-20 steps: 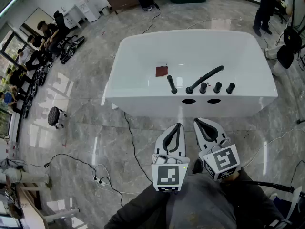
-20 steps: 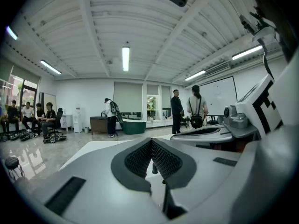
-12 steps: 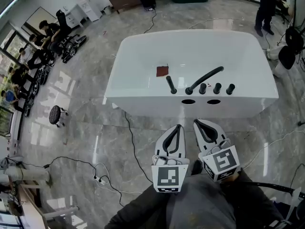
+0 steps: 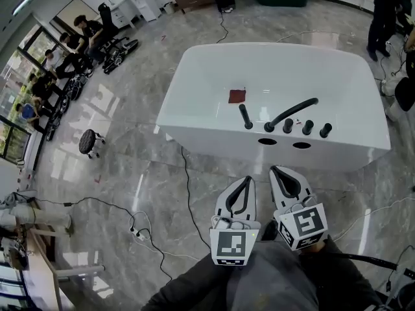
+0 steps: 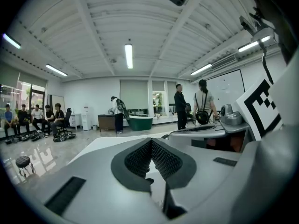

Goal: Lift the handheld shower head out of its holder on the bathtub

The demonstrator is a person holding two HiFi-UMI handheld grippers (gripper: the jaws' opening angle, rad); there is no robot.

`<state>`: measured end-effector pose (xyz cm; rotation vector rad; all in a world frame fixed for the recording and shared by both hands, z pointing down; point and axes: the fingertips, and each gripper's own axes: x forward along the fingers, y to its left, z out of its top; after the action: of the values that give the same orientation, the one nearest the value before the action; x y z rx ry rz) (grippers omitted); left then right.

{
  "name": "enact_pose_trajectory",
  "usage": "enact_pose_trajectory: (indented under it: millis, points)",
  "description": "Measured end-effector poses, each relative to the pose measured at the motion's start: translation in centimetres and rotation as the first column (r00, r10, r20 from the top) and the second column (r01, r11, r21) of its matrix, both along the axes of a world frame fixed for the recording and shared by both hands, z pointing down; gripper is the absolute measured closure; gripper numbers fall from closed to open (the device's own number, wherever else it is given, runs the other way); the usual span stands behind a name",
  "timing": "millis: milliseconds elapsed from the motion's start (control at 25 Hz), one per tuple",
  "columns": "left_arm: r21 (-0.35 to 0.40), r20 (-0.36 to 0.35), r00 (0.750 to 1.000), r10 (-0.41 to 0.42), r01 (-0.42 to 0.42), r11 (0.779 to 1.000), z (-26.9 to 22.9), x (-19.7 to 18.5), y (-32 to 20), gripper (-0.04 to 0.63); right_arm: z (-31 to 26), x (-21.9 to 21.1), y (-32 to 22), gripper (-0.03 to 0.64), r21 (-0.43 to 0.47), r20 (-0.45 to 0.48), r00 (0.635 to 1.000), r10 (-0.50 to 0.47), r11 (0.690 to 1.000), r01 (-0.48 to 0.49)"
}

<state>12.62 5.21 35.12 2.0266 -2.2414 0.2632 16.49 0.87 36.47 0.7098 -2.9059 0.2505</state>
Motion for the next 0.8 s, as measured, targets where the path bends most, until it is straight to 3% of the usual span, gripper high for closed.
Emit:
enact_pose_trajectory:
  millis: [280, 480, 800]
  points:
    - [-0.011, -0.006, 1.000, -0.007, 0.007, 1.000, 1.4, -2.1, -1.1, 0.592, 0.9, -2.4, -1.0, 0.612, 0.006, 0.001, 1.000, -0.024, 1.000, 0.024]
    - [0.020, -0.011, 1.000, -0.001, 0.002, 1.000, 1.4, -4.8, -2.6, 0.592, 1.6, -4.4, -2.0, 0.612, -0.002, -0.007, 1.000, -0.011, 1.000, 0.011]
    - [0.021, -0.040, 0.997, 0.061, -0.060, 0.998, 1.2, -7.6, -5.9, 0.592, 1.4, -7.1, -5.0, 0.612, -0.012, -0.038, 0.998, 0.043, 0.999, -0.044]
